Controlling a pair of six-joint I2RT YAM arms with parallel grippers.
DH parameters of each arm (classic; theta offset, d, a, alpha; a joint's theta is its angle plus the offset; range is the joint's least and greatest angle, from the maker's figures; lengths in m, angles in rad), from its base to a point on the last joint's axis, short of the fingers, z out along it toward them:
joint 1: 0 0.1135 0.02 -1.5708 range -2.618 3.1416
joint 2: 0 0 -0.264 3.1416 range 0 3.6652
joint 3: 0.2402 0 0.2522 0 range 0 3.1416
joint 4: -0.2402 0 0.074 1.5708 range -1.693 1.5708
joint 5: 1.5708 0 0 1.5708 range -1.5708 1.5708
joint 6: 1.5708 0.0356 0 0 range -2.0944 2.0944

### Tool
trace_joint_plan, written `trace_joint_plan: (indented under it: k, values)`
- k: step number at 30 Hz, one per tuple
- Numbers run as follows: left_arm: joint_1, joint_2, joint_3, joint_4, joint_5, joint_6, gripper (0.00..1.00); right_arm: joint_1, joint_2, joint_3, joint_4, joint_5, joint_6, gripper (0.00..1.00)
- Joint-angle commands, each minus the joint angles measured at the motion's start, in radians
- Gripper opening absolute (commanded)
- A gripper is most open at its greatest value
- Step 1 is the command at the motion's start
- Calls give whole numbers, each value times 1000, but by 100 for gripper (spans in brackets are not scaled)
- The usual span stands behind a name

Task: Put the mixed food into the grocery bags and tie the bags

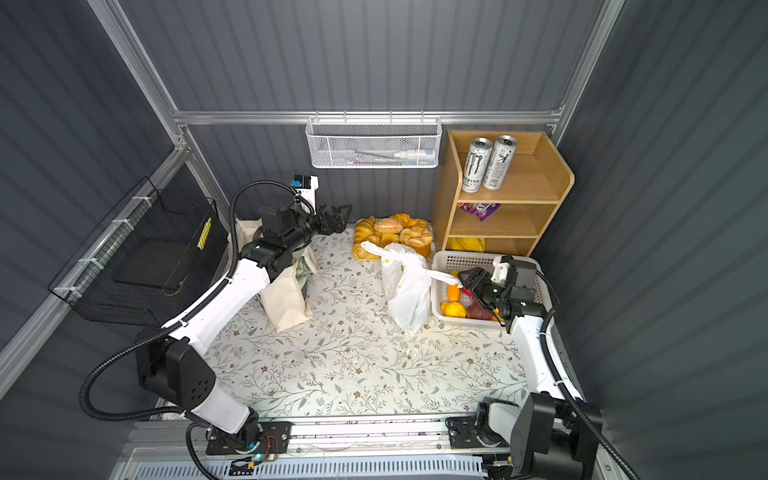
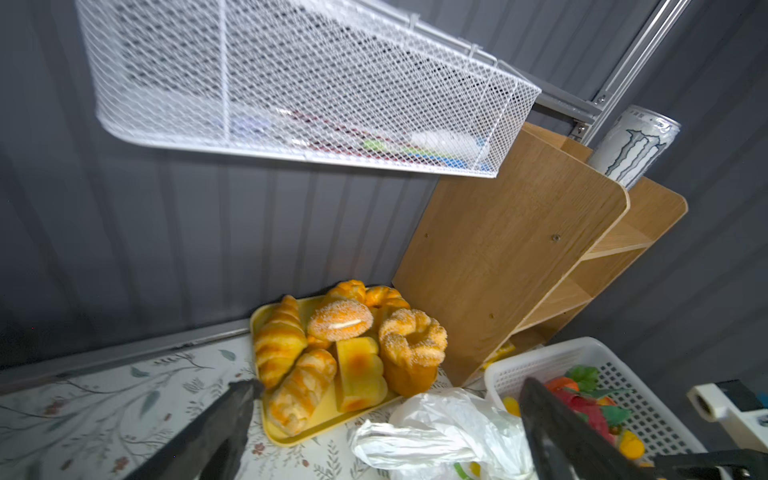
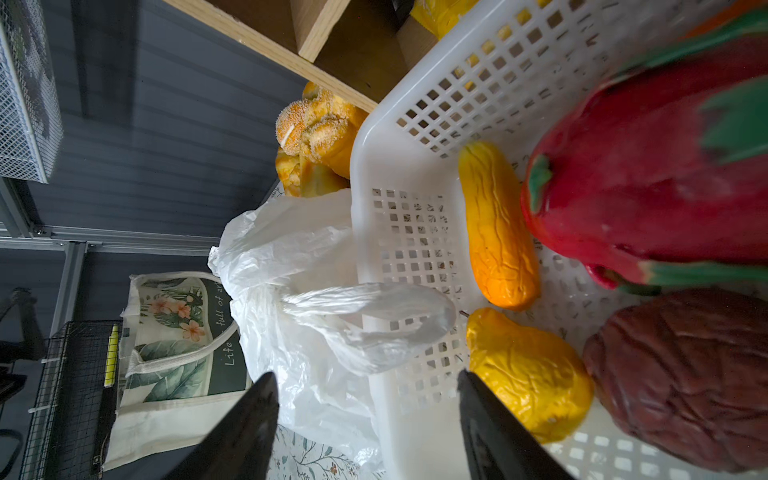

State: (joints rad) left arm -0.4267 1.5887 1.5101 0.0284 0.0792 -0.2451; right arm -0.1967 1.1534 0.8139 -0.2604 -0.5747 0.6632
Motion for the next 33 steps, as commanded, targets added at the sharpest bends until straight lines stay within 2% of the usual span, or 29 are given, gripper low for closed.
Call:
trace_joint_plan:
  k: [1,3,6,9,14,17,19,22,24,28,33]
  values:
    - [-1,-39,5,-9,-206,69,100,-17,-26,46,-53,30,-25,71]
    - [-1,-68,-36,30,-322,40,100,-25,-27,64,-64,32,-27,73]
    - [12,-108,-86,104,-307,93,100,-32,-67,100,-85,27,-33,74]
    - [19,-120,-67,62,-295,130,100,-37,-76,135,-102,19,-37,74]
    - [38,-143,-37,1,-405,110,94,-37,-97,171,-114,-19,-26,74]
    - [72,-91,139,-286,-404,84,94,-35,-117,190,-122,-54,-16,74]
    - [80,10,348,-577,-410,103,97,-26,-130,204,-123,-62,-18,74]
    - [82,141,551,-859,-445,134,100,14,-139,223,-153,-56,-21,75]
    - [89,204,601,-957,-486,142,100,52,-141,232,-154,-41,-21,75]
    - [108,299,642,-1072,-467,151,100,150,-139,245,-166,25,-45,75]
    - [107,383,670,-1110,-416,156,100,195,-131,212,-146,39,-47,75]
